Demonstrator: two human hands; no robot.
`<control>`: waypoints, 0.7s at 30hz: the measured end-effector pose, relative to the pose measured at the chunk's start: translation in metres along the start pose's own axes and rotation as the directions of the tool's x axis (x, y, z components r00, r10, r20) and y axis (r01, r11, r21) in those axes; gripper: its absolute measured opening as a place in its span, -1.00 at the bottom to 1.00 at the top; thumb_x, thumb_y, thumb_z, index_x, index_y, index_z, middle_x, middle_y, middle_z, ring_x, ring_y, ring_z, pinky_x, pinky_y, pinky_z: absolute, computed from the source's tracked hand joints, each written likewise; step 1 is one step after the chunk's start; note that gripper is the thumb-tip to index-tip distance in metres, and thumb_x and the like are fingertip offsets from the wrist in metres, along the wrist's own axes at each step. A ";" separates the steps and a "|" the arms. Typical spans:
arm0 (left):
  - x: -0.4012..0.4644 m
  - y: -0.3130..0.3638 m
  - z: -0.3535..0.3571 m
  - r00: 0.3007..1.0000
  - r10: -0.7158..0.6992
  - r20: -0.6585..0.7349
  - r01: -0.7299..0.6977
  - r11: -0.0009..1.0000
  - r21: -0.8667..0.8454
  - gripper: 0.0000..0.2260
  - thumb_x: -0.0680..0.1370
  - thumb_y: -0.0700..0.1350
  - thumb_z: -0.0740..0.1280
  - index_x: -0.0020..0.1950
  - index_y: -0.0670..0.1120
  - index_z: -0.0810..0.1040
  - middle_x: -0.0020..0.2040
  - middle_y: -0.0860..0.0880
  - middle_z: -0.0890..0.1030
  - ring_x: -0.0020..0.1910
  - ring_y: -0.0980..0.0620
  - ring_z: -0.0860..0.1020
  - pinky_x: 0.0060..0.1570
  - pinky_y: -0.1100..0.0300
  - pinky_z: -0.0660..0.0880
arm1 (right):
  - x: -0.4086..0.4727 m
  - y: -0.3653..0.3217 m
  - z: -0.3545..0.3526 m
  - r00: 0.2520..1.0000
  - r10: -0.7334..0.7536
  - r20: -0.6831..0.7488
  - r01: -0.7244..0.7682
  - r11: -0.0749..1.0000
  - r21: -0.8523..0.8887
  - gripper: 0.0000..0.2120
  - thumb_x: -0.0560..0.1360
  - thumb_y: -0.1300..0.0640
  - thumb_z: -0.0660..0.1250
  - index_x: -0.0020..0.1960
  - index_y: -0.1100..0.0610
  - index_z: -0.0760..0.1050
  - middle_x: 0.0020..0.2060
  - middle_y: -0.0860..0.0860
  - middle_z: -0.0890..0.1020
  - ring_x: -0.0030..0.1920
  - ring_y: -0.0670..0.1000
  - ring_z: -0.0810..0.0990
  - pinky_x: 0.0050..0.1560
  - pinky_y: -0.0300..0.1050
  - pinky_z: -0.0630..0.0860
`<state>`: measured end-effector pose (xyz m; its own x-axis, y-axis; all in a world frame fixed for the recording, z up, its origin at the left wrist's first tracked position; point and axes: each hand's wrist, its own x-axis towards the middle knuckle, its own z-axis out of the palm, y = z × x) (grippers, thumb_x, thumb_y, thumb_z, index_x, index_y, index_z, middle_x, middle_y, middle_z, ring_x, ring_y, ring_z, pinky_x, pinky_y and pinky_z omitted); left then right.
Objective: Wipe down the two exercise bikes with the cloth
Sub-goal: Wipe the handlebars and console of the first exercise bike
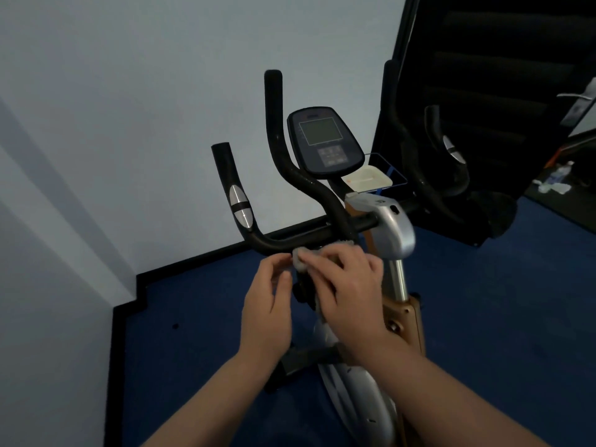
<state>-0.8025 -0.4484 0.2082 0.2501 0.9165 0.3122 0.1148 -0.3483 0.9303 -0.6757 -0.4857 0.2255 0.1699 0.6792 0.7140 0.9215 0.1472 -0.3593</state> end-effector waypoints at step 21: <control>0.004 -0.003 0.010 0.998 -0.048 0.051 0.055 0.989 -0.139 -0.73 0.63 -0.07 0.09 0.10 -0.01 0.58 -0.01 0.09 0.64 0.02 0.11 0.59 -0.01 0.34 0.47 | -0.021 -0.024 -0.003 0.969 0.233 0.077 -0.245 0.902 0.354 -0.89 0.55 0.27 0.32 0.03 0.16 0.58 -0.07 -0.07 0.61 -0.04 -0.19 0.58 -0.03 -0.34 0.51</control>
<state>-0.7926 -0.4453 0.2047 0.2928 0.9209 0.2571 -0.0069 -0.2669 0.9637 -0.7002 -0.5053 0.2209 0.3523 0.7485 0.5619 0.6663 0.2210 -0.7122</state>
